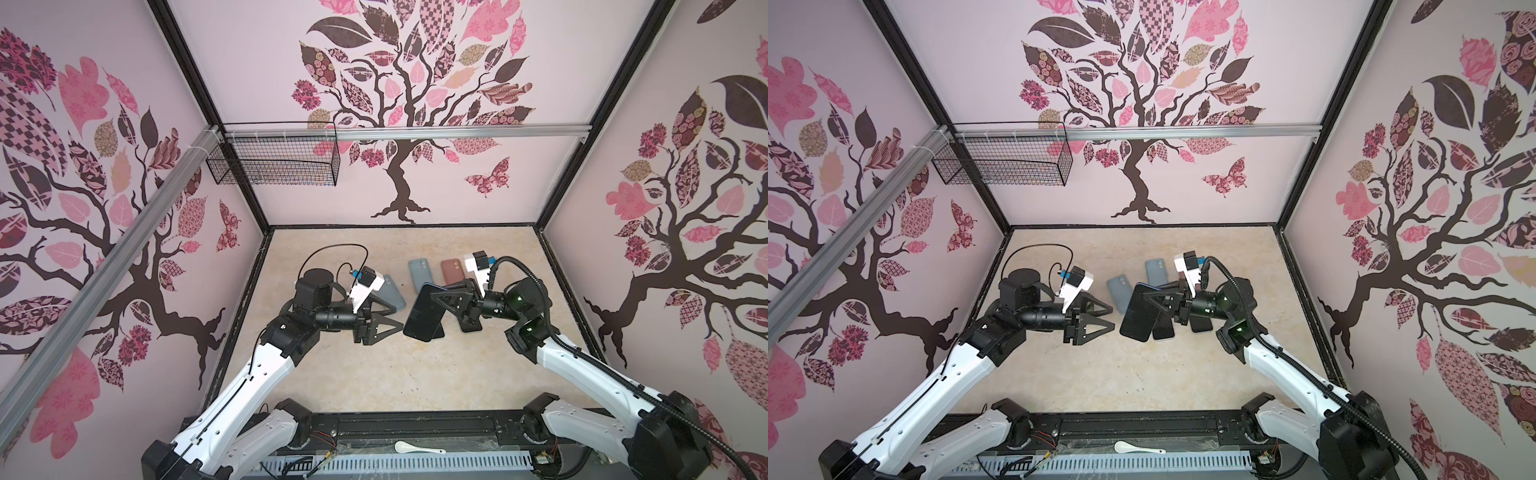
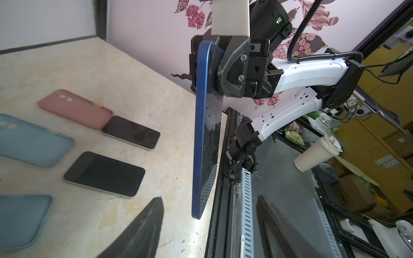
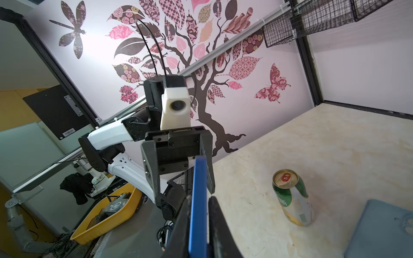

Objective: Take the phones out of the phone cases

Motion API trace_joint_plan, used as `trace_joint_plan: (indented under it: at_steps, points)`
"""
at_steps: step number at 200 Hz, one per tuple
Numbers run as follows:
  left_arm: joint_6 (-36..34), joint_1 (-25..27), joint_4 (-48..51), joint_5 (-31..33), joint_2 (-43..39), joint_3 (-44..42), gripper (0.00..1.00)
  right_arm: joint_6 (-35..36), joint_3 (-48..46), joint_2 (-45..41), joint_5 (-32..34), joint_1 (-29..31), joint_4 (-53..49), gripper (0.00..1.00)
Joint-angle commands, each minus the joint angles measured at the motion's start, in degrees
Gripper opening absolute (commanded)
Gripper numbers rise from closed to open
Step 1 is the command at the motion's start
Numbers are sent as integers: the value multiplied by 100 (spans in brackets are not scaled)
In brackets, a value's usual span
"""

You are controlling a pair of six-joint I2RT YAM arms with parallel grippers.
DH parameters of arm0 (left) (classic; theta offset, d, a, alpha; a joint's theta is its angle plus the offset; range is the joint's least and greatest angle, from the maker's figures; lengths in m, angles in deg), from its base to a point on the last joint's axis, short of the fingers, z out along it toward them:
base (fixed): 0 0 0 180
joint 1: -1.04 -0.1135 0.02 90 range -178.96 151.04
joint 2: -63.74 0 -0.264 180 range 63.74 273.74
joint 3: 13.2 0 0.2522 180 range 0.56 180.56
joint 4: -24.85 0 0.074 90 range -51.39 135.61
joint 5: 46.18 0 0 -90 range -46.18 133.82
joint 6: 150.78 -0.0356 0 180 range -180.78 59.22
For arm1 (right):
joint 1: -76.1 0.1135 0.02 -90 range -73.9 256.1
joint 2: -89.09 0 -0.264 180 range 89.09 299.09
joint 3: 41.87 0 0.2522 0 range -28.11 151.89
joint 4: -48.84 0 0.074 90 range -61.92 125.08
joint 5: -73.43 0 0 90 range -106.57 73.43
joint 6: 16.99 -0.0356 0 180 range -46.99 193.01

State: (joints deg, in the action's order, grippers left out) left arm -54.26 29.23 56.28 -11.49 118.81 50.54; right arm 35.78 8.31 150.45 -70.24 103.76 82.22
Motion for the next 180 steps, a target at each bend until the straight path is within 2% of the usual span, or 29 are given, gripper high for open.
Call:
trace_joint_plan:
  at_steps: [1, 31, 59, 80, 93, 119, 128, 149, 159, 172, 180]
  points:
    - [297, 84, -629, -325, -24, -181, 63, -714, 21, 40, 46, -8, 1359, 0]
    - [270, 412, -688, -201, 95, -189, 62, -1062, -21, 118, 346, 9, 1725, 0]
    - [319, 782, -893, 5, 278, -181, 55, -1197, -4, 190, 357, 78, 1876, 0]
    - [489, 851, -1179, 16, 386, -231, 40, -1210, 5, 215, 333, 130, 1874, 0]
    - [560, 853, -1318, 46, 382, -258, 28, -1200, -15, 218, 323, 151, 1871, 0]
    - [560, 851, -1346, 99, 307, -261, 11, -1120, -48, 183, 346, 146, 1743, 0]
    - [560, 853, -1342, 112, 292, -268, 0, -1119, -50, 174, 360, 144, 1738, 0]
    - [602, 851, -1349, 125, 284, -269, 0, -1128, -40, 140, 409, 148, 1736, 0]
    - [675, 848, -1428, 167, 247, -297, 0, -1138, -48, 118, 443, 146, 1729, 13]
    - [893, 847, -1735, 246, 170, -383, 0, -1197, -89, 82, 516, 150, 1755, 40]
    - [1088, 848, -2014, 355, 91, -461, 0, -1248, -144, 61, 579, 158, 1813, 48]
